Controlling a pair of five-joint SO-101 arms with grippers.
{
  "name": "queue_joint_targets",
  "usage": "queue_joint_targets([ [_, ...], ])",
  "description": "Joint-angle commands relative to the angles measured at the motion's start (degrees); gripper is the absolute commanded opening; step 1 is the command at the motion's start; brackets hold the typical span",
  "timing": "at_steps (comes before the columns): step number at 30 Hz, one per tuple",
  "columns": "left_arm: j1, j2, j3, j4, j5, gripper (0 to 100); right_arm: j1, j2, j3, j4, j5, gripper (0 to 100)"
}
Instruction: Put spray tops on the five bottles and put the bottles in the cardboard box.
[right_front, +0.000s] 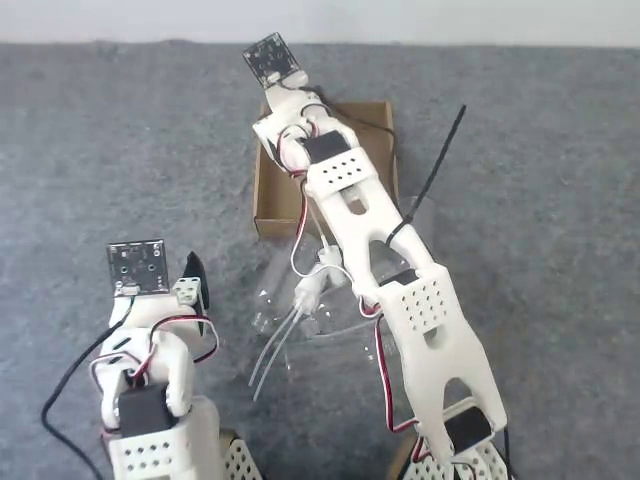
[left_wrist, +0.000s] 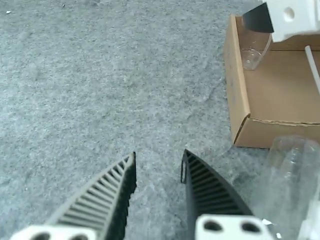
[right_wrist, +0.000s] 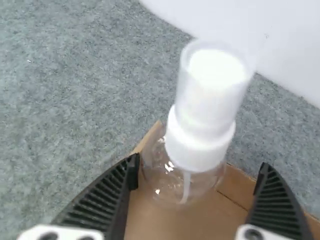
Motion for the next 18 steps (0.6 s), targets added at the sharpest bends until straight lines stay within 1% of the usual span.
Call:
queue_joint_targets([
  [1,-0.44,-0.88,-0.75,-2.29,-0.44,14,-0.22,-0.75,-7.30,4.18,-0.53,30.7],
  [8,-0.44,-0.88,-0.75,-2.29,-0.44,14,-0.13,-0.75,-14.51,14.20,-0.88,31.0],
  [15,-0.44,-0.88,-0.75,-2.29,-0.44,14,-0.22,-0.48,-21.01,26.51,-0.88,30.9],
  [18,-0.35,-0.88,-0.75,-2.29,-0.44,14,-0.48,-0.48,-22.86,29.67,-0.88,30.9],
])
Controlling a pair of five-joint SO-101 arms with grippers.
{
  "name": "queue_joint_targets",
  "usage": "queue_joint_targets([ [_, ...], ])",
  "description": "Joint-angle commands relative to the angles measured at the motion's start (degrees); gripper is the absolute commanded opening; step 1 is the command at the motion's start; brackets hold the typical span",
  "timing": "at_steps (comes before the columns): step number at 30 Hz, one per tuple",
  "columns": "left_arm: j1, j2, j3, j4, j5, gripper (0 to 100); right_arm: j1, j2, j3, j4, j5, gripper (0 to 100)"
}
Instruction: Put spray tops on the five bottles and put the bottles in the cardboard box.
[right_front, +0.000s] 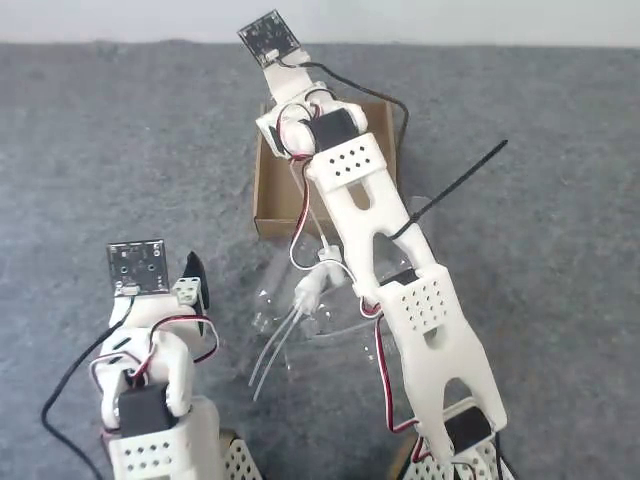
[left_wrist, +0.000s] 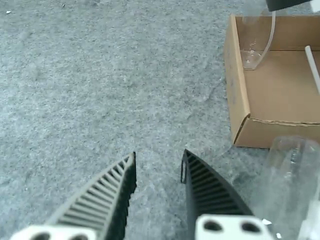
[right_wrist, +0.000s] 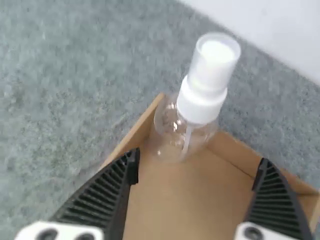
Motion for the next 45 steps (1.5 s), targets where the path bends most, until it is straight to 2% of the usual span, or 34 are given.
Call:
queue_joint_targets([
  [1,-0.35,-0.88,-0.75,-2.29,-0.44,14,-0.48,-0.48,-5.45,3.30,-0.53,30.9],
  [7,-0.35,-0.88,-0.75,-2.29,-0.44,14,0.75,-0.66,-7.74,7.96,-0.53,30.8],
  [16,-0.35,-0.88,-0.75,-2.29,-0.44,14,0.75,-0.40,-20.75,25.19,-0.26,30.7],
  [23,-0.35,-0.88,-0.66,-2.29,-0.44,14,0.75,-0.40,-24.70,33.71,-0.18,30.7],
  [29,-0.44,-0.88,-0.57,-2.29,-0.44,14,0.84,-0.92,-24.44,34.33,-0.18,30.6],
  [34,-0.44,-0.88,-0.57,-2.29,-0.44,14,0.75,-1.71,-24.44,34.42,-0.18,23.1],
  [45,-0.44,-0.88,-0.57,-2.37,-0.44,14,1.27,-7.69,-21.36,34.51,-0.09,22.5],
])
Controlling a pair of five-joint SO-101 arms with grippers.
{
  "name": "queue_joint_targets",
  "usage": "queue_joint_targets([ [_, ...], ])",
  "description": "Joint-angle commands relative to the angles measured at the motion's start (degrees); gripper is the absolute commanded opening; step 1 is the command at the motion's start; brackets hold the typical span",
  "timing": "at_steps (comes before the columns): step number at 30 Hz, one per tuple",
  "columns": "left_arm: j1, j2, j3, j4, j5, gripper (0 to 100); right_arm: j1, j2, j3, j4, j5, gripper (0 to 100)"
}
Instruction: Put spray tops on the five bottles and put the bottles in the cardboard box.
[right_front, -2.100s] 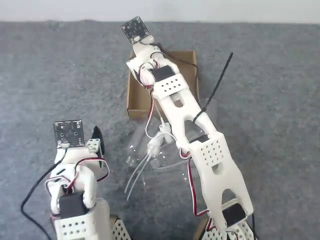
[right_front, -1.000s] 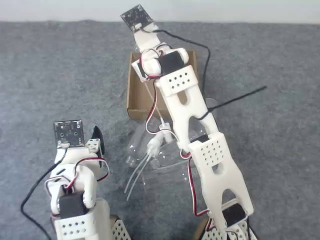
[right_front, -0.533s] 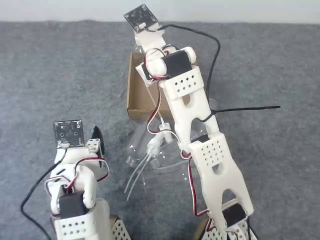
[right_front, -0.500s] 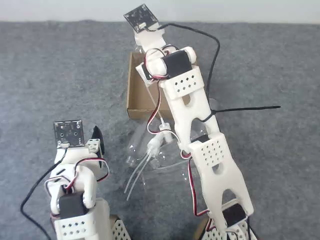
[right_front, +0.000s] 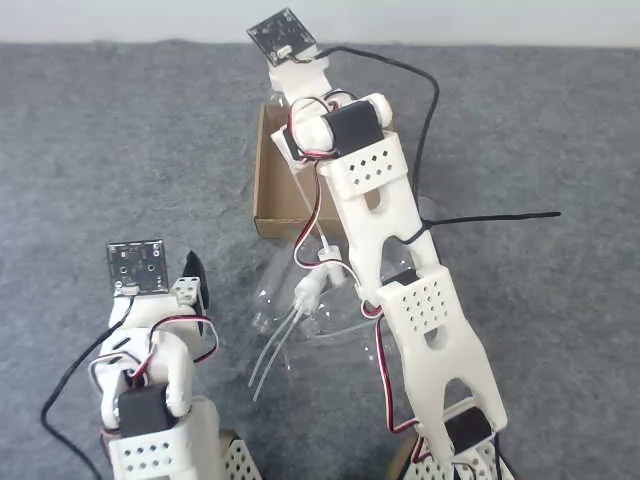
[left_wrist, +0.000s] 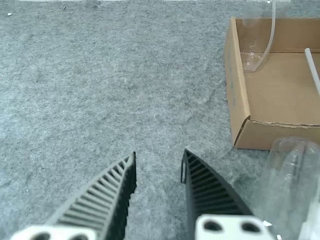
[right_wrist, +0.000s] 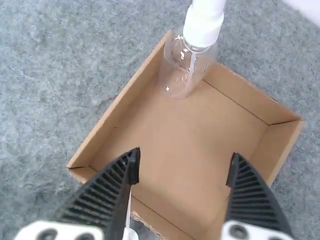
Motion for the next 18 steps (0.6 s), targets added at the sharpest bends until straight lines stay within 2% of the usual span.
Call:
queue_joint_targets([
  [1,-0.44,-0.88,-0.57,-2.02,-0.44,14,1.10,-8.84,2.20,2.68,-0.09,22.5],
  [14,-0.44,-0.88,-0.57,-2.02,-0.44,14,0.75,-28.97,32.88,2.42,0.09,22.7],
  [18,-0.44,-0.88,-0.57,-2.02,-0.44,14,0.75,-33.80,40.18,2.42,5.80,22.5],
])
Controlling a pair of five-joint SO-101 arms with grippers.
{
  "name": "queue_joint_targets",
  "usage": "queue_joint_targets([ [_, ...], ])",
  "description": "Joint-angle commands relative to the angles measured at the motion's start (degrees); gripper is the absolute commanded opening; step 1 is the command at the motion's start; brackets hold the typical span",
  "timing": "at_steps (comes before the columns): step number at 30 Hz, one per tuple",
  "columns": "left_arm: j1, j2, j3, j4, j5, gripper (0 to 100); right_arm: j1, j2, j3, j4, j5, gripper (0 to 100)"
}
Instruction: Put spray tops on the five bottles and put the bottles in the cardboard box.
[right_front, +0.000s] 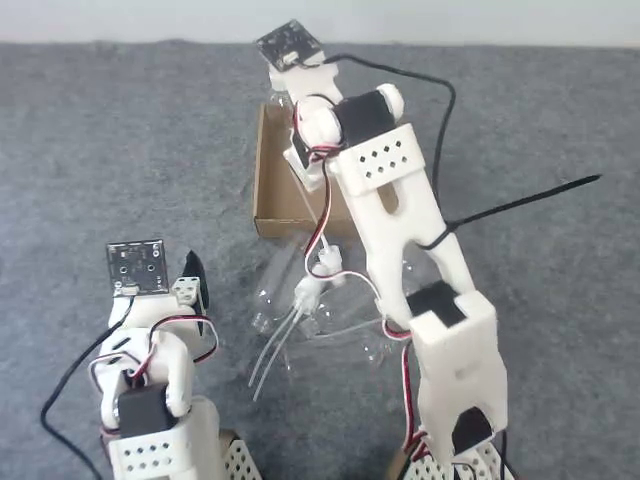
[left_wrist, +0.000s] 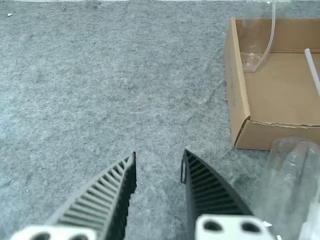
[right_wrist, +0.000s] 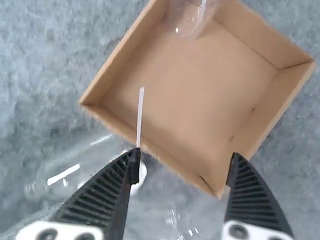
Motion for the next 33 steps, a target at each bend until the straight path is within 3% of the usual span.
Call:
queue_joint_targets([
  [1,-0.44,-0.88,-0.57,-1.93,-0.44,14,0.66,-8.57,4.48,2.33,4.57,22.5],
  [13,-0.44,-0.88,-0.57,-1.93,-0.44,14,0.57,-20.62,25.05,2.24,13.10,22.7],
  [33,-0.44,-0.88,-0.57,-1.93,-0.44,14,-7.69,-29.85,48.44,1.98,27.34,22.7],
])
